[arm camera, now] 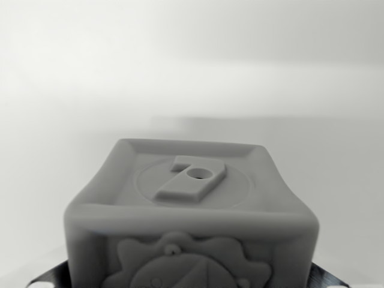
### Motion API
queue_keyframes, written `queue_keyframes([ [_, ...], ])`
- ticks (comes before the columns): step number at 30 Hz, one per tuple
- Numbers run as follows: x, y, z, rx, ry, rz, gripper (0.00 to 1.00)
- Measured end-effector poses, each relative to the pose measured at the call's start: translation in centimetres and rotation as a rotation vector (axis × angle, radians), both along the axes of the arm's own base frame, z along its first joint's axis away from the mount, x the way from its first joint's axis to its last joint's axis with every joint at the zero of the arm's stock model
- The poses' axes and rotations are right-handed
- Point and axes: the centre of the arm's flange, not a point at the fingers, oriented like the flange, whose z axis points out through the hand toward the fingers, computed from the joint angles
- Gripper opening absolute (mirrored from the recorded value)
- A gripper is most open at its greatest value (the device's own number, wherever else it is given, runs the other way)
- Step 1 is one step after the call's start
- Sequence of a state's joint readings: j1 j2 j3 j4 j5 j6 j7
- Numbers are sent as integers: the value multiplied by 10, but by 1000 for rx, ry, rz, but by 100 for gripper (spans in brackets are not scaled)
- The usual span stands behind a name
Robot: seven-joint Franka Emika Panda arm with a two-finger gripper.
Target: Destack cube
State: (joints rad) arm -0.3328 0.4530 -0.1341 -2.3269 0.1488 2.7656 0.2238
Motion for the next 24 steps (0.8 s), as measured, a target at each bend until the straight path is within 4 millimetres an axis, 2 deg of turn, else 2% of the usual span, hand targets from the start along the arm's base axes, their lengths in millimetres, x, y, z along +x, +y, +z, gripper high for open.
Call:
queue_keyframes([
  [12, 0, 0, -20, 0, -1, 1, 0],
  [24, 0, 0, -29, 0, -2, 0, 0],
])
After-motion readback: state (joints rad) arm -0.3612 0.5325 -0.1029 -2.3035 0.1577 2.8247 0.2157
